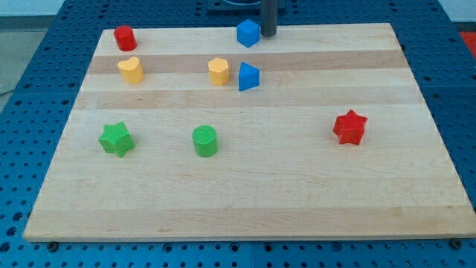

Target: Move blue triangle to the top right side of the board

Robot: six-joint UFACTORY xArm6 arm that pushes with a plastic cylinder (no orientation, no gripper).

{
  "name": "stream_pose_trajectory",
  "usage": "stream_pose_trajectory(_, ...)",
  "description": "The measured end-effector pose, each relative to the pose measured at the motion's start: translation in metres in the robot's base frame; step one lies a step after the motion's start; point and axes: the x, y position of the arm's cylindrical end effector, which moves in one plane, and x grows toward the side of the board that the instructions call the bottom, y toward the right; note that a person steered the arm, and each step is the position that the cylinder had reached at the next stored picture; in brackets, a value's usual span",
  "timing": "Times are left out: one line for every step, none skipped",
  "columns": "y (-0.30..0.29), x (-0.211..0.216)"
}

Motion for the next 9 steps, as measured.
stream_pose_trajectory(0.087,0.049)
stream_pose_trajectory(0.162,0.121)
stream_pose_trajectory(0.224,0.214)
stream_pose_trajectory(0.229,0.270)
stream_pose_trajectory(0.176,0.255)
stream_pose_trajectory(0.167,0.211)
stream_pose_trajectory(0.147,0.171)
stream_pose_trajectory(0.066,0.177)
stream_pose_trajectory(-0.023,0.187)
